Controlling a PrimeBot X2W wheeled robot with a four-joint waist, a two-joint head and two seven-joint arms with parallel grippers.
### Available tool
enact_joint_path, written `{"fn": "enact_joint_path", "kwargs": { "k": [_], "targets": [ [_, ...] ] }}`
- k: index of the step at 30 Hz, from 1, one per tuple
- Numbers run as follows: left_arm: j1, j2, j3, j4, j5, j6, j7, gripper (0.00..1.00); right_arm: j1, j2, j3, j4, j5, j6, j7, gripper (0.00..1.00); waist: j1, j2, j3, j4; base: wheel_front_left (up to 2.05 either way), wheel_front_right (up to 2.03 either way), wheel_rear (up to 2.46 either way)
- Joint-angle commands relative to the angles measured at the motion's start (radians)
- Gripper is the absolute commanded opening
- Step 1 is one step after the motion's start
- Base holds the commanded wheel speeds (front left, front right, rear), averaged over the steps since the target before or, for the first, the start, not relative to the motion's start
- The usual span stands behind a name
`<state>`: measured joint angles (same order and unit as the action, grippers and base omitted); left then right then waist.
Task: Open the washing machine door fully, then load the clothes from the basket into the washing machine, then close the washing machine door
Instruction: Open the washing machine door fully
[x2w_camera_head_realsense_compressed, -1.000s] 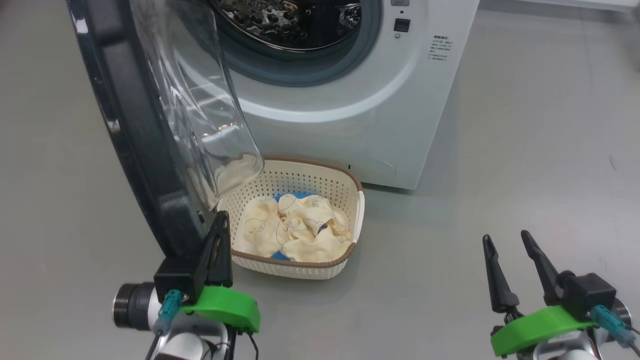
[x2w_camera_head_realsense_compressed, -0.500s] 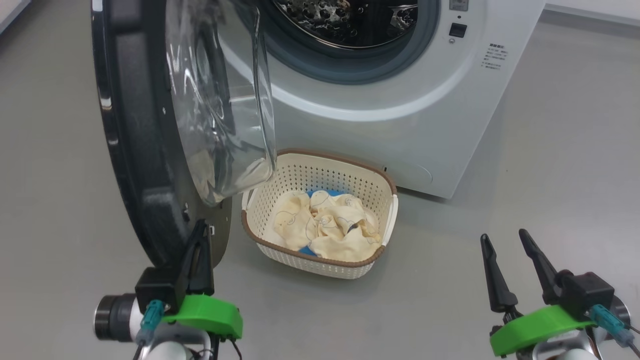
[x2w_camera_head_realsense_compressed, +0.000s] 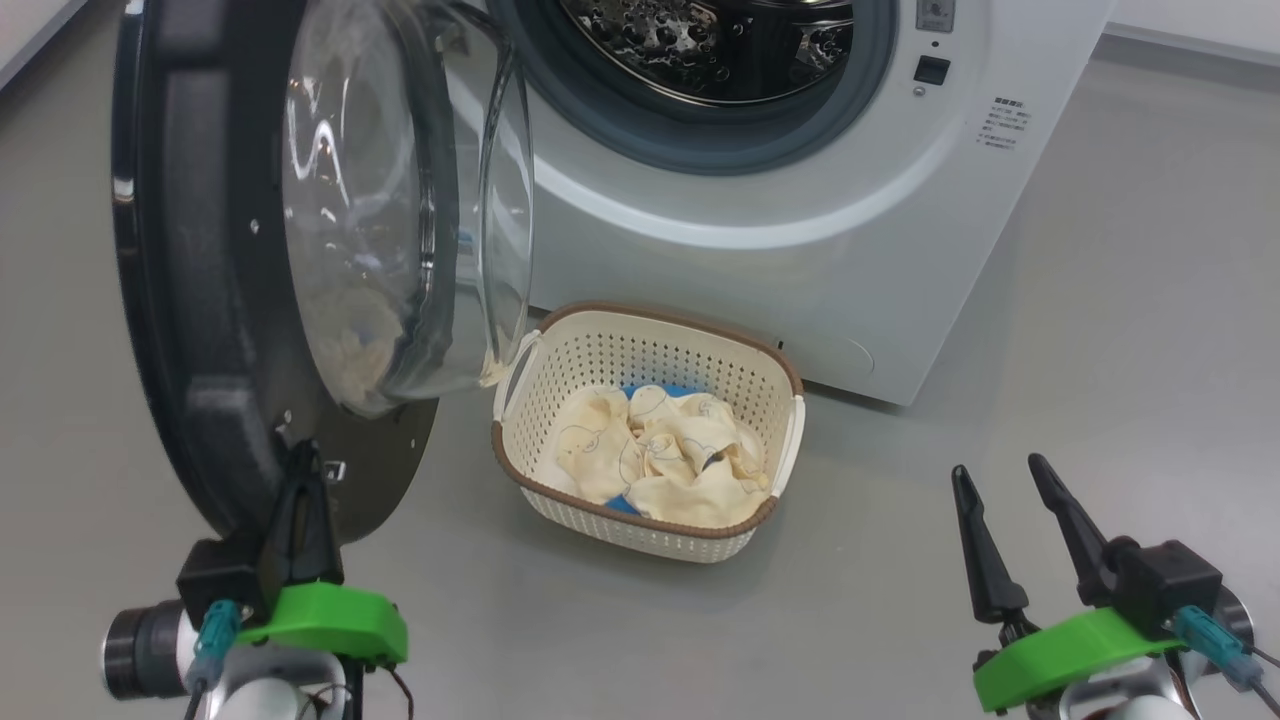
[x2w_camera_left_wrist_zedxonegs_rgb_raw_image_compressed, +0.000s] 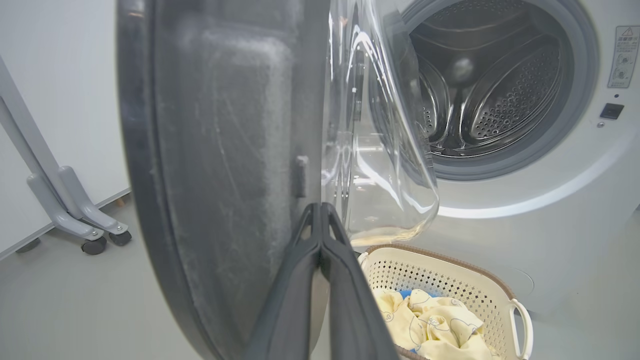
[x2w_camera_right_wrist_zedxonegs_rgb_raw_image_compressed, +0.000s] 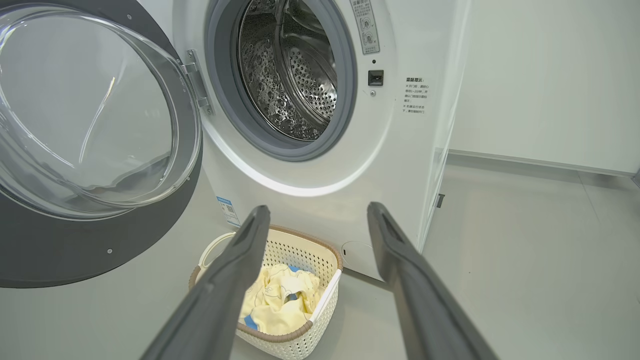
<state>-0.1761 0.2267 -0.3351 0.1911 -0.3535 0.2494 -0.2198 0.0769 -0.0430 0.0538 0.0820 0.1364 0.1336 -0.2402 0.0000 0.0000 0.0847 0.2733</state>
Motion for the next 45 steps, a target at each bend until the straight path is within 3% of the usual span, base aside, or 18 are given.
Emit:
{"fn": "enact_joint_path", "kwargs": {
  "k": [1, 6, 23, 45],
  "targets": [
    [-0.039, 0.038, 0.061, -0.017, -0.009, 0.152, -0.011, 0.0, -0.027, -0.007, 0.023, -0.035, -0.005, -0.003, 0.0, 1.0, 0.0, 0.0, 0.0, -0.003, 0.0, 0.0, 0.0],
    [-0.048, 0.057, 0.12, 0.009, -0.035, 0.164, -0.022, 0.0, -0.027, -0.007, 0.022, -0.039, -0.003, -0.003, 0.004, 1.0, 0.0, 0.0, 0.004, -0.017, 0.0, 0.0, 0.0],
    [-0.154, 0.136, 0.244, 0.211, -0.076, 0.123, -0.04, 0.0, -0.027, -0.007, 0.019, -0.057, 0.007, -0.003, 0.011, 1.0, 0.0, 0.0, 0.024, -0.05, 0.0, 0.0, 0.0],
    [-0.356, 0.208, 0.3, 0.458, -0.02, 0.056, -0.042, 0.0, -0.054, -0.007, 0.033, -0.073, 0.0, -0.003, 0.022, 1.0, 0.0, 0.0, 0.086, -0.08, 0.0, 0.0, 0.0]
  ]
}}
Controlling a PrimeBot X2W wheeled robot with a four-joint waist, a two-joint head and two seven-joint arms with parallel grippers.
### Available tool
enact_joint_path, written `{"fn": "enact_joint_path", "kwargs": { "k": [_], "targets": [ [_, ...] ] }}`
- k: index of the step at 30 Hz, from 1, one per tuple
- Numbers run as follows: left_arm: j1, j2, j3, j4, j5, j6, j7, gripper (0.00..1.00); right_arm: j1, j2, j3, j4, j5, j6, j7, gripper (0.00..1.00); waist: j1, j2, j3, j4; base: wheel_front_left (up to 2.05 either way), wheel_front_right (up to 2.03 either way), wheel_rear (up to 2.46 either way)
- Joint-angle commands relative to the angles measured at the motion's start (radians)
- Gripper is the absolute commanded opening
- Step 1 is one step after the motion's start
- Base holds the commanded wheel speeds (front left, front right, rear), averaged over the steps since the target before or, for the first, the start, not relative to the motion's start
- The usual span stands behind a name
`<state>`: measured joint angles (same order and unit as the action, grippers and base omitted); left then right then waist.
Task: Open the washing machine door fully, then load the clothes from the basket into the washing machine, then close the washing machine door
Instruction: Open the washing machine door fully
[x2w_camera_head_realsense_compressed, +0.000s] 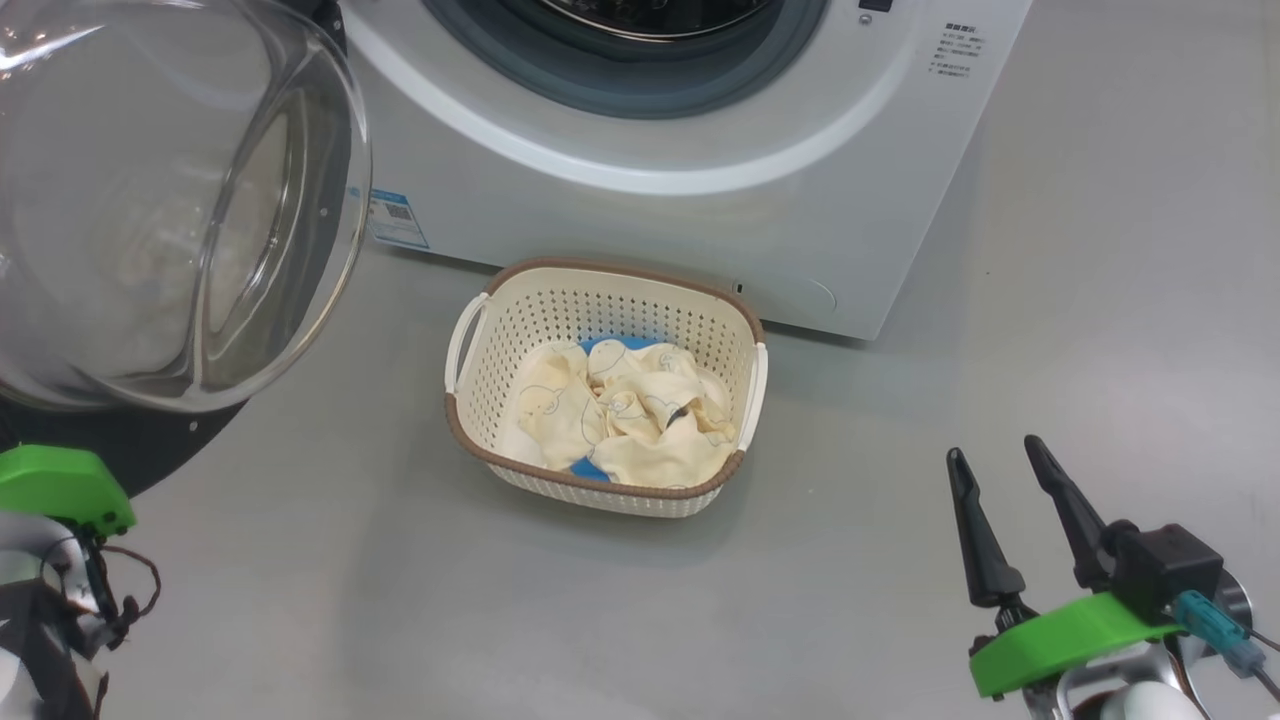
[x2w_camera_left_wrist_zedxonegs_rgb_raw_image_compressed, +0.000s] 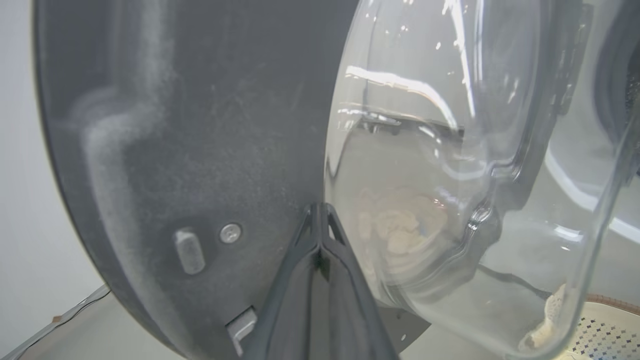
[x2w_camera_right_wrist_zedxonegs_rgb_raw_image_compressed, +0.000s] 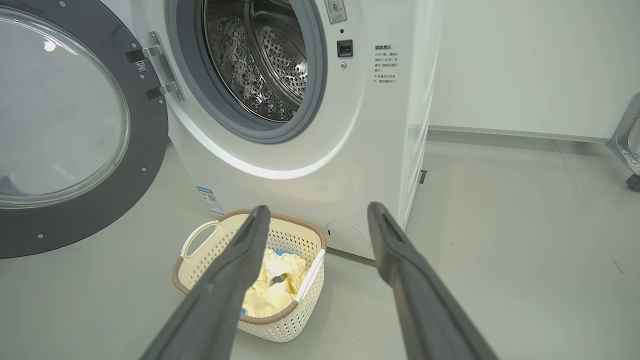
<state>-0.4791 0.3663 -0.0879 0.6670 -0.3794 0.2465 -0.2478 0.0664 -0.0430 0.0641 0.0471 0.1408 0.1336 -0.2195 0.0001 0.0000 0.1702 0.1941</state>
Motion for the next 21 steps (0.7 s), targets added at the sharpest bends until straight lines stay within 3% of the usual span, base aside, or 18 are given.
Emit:
{"fn": "enact_joint_path", "kwargs": {
  "k": [1, 14, 21],
  "targets": [
    [-0.062, 0.072, 0.057, -0.008, 0.008, 0.054, -0.014, 0.0, -0.045, -0.007, 0.024, -0.038, -0.004, -0.003, 0.002, 1.0, -0.0001, 0.0, 0.002, -0.002, 0.0, 0.0, 0.0],
    [-0.094, 0.086, 0.104, 0.05, 0.043, 0.022, -0.014, 0.0, -0.062, -0.007, 0.027, -0.028, -0.004, -0.003, -0.001, 1.0, -0.0001, 0.0, 0.006, -0.019, 0.0, 0.0, 0.0],
    [-0.03, 0.048, 0.154, -0.033, 0.055, 0.021, -0.014, 0.0, -0.067, -0.007, 0.019, -0.021, 0.003, -0.003, -0.008, 1.0, -0.0001, 0.0, 0.008, -0.029, 0.0, 0.0, 0.0]
  ]
}}
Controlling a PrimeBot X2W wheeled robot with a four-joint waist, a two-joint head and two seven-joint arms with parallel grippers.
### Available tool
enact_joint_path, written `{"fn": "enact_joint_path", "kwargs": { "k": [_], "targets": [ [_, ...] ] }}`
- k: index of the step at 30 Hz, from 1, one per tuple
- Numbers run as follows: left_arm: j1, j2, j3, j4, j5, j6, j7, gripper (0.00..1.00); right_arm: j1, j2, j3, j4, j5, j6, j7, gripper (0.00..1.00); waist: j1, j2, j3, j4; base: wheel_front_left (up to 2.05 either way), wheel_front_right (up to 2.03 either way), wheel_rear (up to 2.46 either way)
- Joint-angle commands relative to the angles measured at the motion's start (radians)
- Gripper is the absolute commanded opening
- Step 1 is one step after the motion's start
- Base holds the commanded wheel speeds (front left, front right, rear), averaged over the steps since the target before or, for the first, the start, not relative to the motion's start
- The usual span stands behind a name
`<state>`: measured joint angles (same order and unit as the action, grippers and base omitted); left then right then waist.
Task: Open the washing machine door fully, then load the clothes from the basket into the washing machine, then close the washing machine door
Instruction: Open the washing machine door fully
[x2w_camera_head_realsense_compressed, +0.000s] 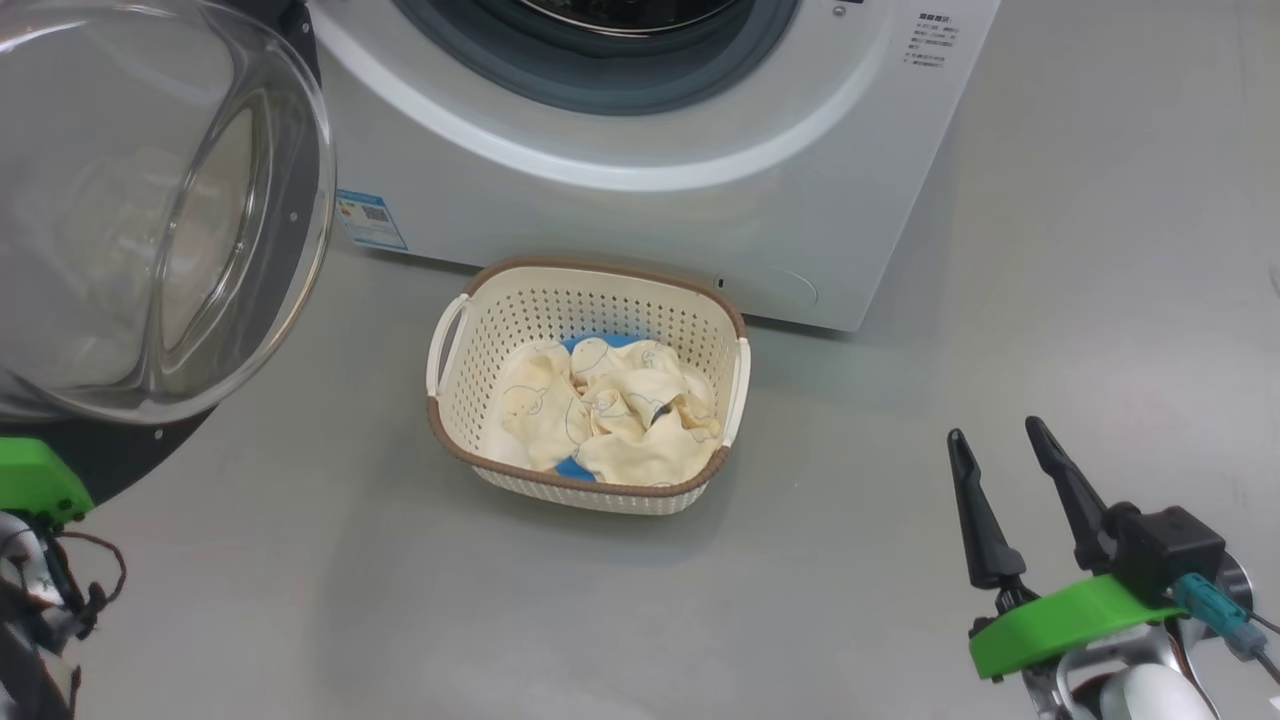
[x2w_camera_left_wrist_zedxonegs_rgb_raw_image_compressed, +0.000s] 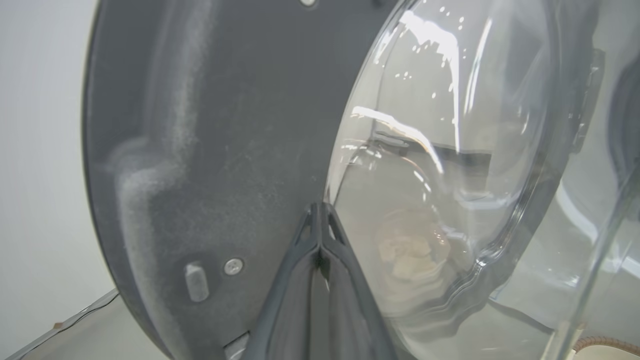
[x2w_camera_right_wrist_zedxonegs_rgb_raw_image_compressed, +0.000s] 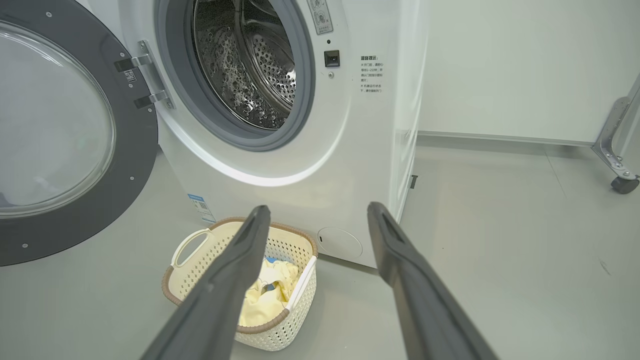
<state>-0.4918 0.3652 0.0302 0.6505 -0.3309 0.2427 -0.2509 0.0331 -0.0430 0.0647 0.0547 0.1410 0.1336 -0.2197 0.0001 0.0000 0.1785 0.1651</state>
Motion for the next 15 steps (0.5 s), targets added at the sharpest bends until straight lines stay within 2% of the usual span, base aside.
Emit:
{"fn": "enact_joint_path", "kwargs": {
  "k": [1, 10, 11, 15],
  "targets": [
    [-0.003, 0.041, 0.042, -0.036, 0.011, 0.026, -0.011, 0.0, -0.034, -0.007, 0.016, -0.027, 0.003, -0.003, -0.009, 1.0, -0.0001, 0.0, -0.002, 0.0, 0.0, 0.0, 0.0],
    [0.15, -0.036, 0.074, -0.235, 0.044, 0.027, -0.011, 0.0, -0.027, -0.007, 0.0, -0.02, 0.004, -0.003, -0.016, 1.0, -0.0001, 0.0, -0.027, -0.002, 0.0, 0.0, 0.0],
    [0.186, -0.062, 0.072, -0.286, 0.044, 0.023, -0.011, 0.0, -0.024, -0.007, -0.002, -0.019, 0.003, -0.003, -0.017, 1.0, -0.0001, 0.0, -0.036, -0.002, 0.0, 0.0, 0.0],
    [0.256, -0.099, 0.059, -0.37, 0.048, 0.003, -0.011, 0.0, -0.016, -0.007, 0.014, -0.014, -0.012, -0.003, -0.017, 1.0, -0.0001, 0.0, -0.055, -0.009, 0.0, 0.0, 0.0]
  ]
}}
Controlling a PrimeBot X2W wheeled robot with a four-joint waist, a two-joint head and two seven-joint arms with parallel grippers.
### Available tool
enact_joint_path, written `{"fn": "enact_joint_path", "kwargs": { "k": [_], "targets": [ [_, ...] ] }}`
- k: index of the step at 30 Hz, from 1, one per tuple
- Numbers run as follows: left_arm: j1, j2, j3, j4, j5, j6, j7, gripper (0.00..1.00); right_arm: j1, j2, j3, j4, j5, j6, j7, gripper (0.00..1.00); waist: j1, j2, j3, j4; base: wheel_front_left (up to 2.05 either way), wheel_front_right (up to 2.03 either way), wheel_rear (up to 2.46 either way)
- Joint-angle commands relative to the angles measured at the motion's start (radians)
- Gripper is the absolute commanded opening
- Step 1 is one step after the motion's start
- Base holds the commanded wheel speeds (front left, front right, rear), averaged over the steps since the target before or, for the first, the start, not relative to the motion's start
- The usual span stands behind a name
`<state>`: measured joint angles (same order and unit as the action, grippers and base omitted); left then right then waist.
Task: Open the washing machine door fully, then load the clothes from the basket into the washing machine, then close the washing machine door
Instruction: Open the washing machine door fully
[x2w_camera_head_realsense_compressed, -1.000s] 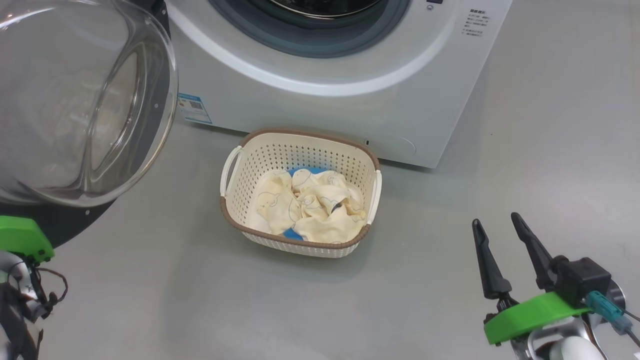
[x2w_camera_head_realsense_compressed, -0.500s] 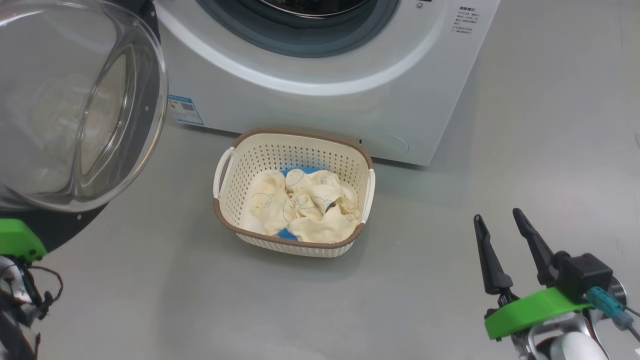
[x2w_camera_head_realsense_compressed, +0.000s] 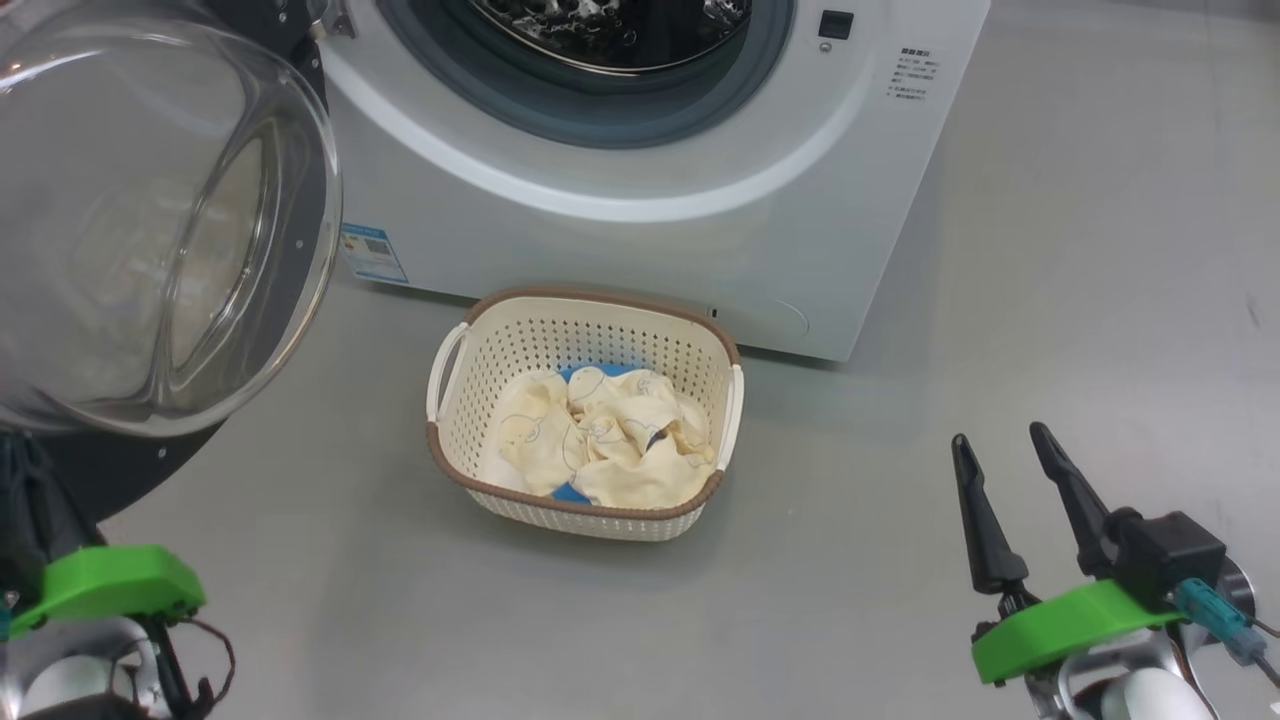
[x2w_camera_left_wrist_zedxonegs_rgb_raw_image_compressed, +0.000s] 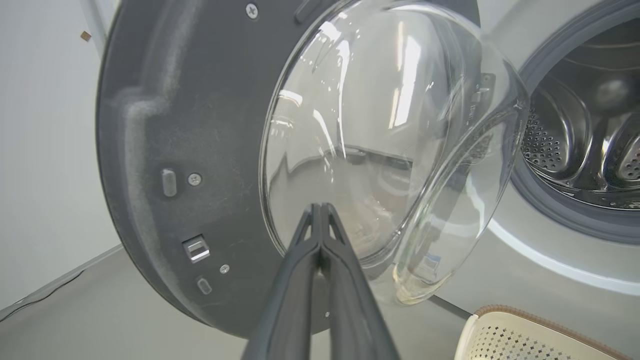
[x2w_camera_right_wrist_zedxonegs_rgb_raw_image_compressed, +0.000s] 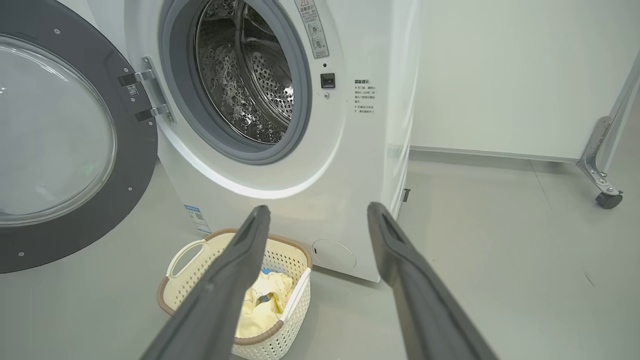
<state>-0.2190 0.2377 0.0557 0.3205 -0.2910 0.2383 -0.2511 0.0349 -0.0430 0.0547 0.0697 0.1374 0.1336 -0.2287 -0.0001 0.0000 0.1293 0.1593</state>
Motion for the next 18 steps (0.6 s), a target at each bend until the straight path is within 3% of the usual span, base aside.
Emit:
{"fn": "enact_joint_path", "kwargs": {
  "k": [1, 5, 7, 11, 12, 13, 14, 18],
  "targets": [
    [0.001, 0.017, 0.027, -0.059, 0.008, 0.001, -0.011, 0.0, -0.015, -0.007, 0.025, -0.027, -0.01, -0.003, -0.008, 1.0, 0.0001, 0.0, -0.013, -0.006, 0.0, 0.0, 0.0],
    [0.067, -0.027, -0.017, -0.126, 0.017, -0.026, -0.011, 0.0, -0.011, -0.007, 0.025, -0.024, 0.003, -0.003, -0.009, 1.0, 0.0001, 0.0, -0.031, -0.022, 0.0, 0.0, 0.0],
    [0.09, -0.041, -0.045, -0.151, 0.03, -0.039, -0.011, 0.22, -0.01, -0.007, 0.025, -0.024, 0.003, -0.003, -0.01, 1.0, 0.0001, 0.0, -0.039, -0.033, 0.0, 0.0, 0.0],
    [0.12, -0.069, -0.113, -0.17, 0.047, -0.069, -0.009, 0.53, -0.005, -0.007, 0.02, -0.024, 0.001, -0.003, -0.011, 1.0, 0.0001, 0.0, -0.055, -0.051, 0.0, 0.0, 0.0],
    [0.122, -0.074, -0.129, -0.171, 0.05, -0.077, -0.007, 0.77, -0.004, -0.007, 0.02, -0.024, -0.002, -0.003, -0.012, 1.0, 0.0001, 0.0, -0.057, -0.057, 0.0, 0.0, 0.0],
    [0.123, -0.076, -0.142, -0.17, 0.054, -0.083, -0.007, 0.93, -0.003, -0.007, 0.019, -0.023, -0.008, -0.003, -0.012, 1.0, 0.0001, 0.0, -0.061, -0.064, 0.0, 0.0, 0.0],
    [0.122, -0.077, -0.155, -0.167, 0.059, -0.089, -0.005, 1.0, -0.002, -0.007, 0.022, -0.022, -0.012, -0.003, -0.012, 1.0, 0.0001, 0.0, -0.065, -0.07, 0.0, 0.0, 0.0],
    [0.113, -0.078, -0.189, -0.151, 0.068, -0.11, -0.003, 1.0, 0.003, -0.007, 0.042, -0.021, -0.021, -0.003, -0.009, 1.0, 0.0001, 0.0, -0.075, -0.106, 0.0, 0.0, 0.0]
  ]
}}
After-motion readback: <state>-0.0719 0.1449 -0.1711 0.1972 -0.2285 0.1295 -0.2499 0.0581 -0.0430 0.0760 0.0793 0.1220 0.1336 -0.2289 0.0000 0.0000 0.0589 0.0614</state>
